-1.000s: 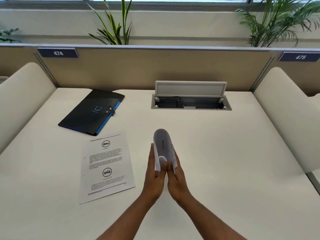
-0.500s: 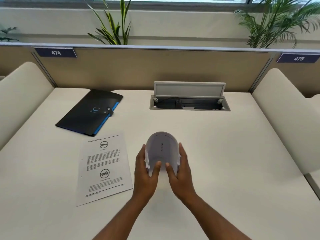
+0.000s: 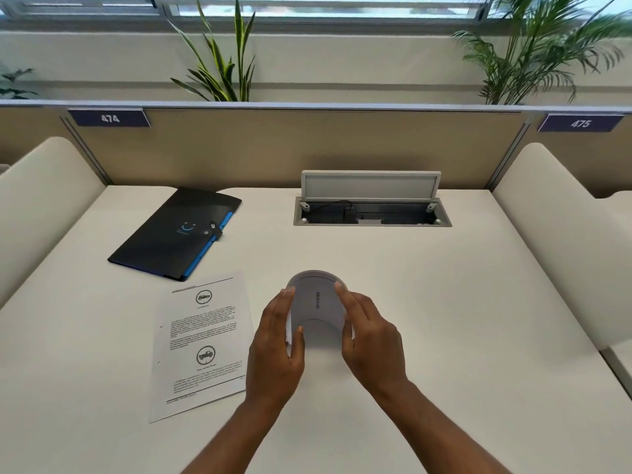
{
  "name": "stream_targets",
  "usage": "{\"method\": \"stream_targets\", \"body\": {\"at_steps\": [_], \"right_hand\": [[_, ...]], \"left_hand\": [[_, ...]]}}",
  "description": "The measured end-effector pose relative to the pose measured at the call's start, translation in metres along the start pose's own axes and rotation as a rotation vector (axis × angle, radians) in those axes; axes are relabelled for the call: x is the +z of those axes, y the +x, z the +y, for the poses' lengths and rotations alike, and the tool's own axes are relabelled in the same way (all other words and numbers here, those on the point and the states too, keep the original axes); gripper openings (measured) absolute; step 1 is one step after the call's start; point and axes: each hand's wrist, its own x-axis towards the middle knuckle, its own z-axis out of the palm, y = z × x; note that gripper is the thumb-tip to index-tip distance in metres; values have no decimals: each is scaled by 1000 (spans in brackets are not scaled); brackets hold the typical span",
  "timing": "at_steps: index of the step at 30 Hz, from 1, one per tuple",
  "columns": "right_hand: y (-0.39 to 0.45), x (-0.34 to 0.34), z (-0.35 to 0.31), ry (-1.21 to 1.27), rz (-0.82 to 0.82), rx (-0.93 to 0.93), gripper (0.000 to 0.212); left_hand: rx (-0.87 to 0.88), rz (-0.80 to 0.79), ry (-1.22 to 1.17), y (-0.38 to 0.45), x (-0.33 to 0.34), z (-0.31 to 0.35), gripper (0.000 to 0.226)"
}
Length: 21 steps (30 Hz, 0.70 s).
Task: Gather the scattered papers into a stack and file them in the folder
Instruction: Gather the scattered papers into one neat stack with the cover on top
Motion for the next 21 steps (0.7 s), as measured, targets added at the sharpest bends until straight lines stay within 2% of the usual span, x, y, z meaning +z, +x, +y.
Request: {"method": "stream_targets", "body": {"at_steps": [5, 14, 21], "right_hand": [[7, -6, -3, 9, -64, 56, 72], [12, -4, 2, -45, -66, 59, 70], [12, -2, 6, -50, -59, 50, 73]], "left_hand": [[-24, -38, -2, 6, -4, 0, 79], [-19, -48, -16, 8, -11, -4, 81], [7, -76, 45, 11, -16, -5, 72]]}}
